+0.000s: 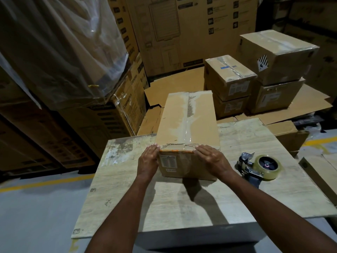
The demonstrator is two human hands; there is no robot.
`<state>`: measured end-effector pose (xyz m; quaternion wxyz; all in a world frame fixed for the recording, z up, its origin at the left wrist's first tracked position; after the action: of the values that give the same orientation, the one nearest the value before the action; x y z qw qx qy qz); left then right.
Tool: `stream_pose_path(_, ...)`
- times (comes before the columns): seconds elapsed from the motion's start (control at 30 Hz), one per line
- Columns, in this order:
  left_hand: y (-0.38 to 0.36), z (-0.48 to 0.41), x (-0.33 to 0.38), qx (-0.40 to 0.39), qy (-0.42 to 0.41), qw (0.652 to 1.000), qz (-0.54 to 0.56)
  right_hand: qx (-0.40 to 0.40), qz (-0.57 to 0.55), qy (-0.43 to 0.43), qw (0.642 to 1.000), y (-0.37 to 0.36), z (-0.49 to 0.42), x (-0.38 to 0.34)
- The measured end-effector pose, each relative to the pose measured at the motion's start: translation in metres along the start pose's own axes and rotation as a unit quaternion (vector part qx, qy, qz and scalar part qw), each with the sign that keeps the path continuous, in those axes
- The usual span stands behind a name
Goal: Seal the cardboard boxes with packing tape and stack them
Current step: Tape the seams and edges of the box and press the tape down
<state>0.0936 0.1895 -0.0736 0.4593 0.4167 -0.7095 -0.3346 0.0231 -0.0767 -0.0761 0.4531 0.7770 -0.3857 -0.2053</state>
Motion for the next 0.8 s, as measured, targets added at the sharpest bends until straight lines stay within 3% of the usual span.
stream_pose_path(0.2, -0.002, 0.0, -0.001, -0.006, 0.023, 1.0, 0.001, 0.058, 0.029, -0.002, 0.998, 0.02, 0.044, 0.021)
stream_pose_path(0.43, -0.001, 0.0, -0.002, -0.006, 0.022, 1.0, 0.019, 0.103, -0.025, -0.042, 0.993, 0.04, 0.053, 0.031)
stream_pose_path(0.8, 0.002, 0.005, 0.004, -0.005, 0.027, 0.999, 0.021, 0.058, -0.048, -0.039, 0.996, 0.039, 0.055, 0.03)
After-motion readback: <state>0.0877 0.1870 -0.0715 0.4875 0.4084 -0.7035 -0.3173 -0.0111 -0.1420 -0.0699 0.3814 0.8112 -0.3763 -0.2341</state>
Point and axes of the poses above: each hand's wrist, its own z-axis away from the middle knuckle, its own y-axis out of the back of the hand, x = y × z, the point moved 5 cm from there along -z, towards the middle knuckle, and after that the axes turned 13 degrees about y, right-handed, at the moved point
